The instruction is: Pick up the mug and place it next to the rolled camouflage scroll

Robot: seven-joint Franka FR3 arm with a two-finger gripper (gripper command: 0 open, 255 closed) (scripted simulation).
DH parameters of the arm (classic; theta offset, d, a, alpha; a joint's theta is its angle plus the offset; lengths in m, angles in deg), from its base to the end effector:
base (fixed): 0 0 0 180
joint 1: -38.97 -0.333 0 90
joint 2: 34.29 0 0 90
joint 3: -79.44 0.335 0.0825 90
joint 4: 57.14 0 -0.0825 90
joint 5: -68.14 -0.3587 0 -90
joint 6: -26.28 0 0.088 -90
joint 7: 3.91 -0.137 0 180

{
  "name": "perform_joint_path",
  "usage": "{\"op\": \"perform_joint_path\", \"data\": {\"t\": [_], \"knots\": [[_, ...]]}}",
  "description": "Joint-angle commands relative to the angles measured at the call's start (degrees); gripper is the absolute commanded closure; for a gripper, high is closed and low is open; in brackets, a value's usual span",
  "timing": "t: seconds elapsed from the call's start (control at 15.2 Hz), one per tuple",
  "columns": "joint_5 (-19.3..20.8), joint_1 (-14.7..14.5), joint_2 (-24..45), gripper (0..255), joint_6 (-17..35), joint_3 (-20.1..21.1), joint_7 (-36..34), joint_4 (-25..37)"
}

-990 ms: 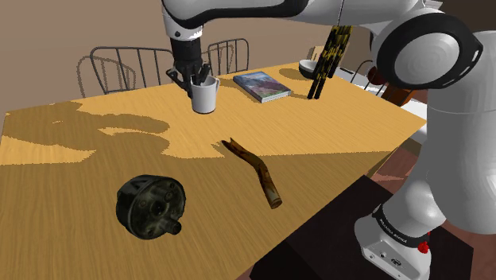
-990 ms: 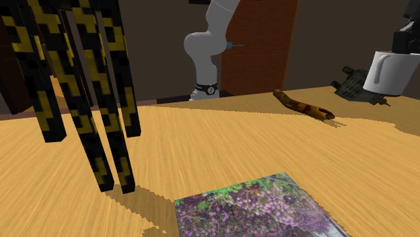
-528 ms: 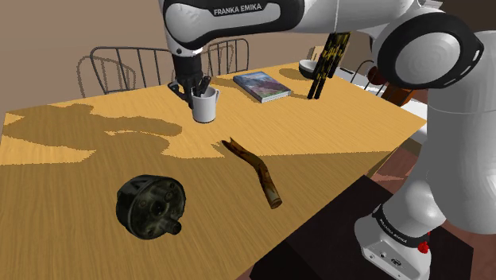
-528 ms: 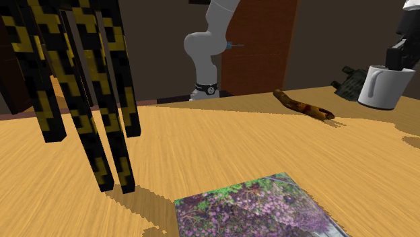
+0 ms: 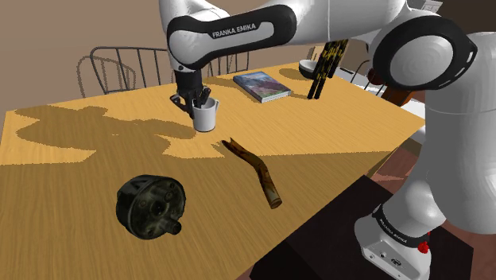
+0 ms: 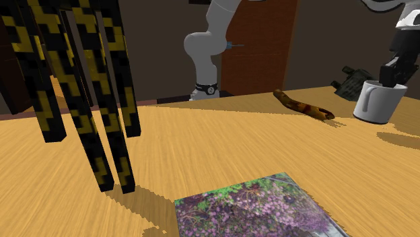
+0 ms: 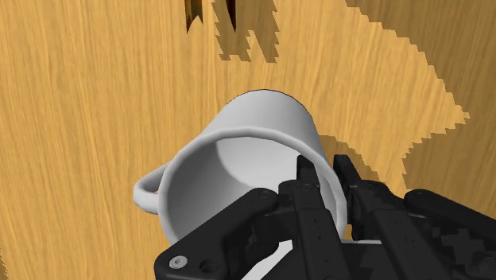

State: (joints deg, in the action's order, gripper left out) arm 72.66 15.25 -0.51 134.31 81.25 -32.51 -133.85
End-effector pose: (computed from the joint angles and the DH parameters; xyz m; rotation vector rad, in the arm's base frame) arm 0.6387 0.2911 0.3770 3.0712 -0.0499 -0.0186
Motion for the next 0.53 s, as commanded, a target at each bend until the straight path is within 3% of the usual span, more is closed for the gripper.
{"op": "perform_joint_path", "data": {"t": [0.0, 0.46], "knots": [[0.04, 0.05, 0.24, 255, 1.36, -0.03, -0.04, -1.07], [0.14, 0.06, 1.35, 255, 4.46, -0.07, -0.24, -3.06]]}}
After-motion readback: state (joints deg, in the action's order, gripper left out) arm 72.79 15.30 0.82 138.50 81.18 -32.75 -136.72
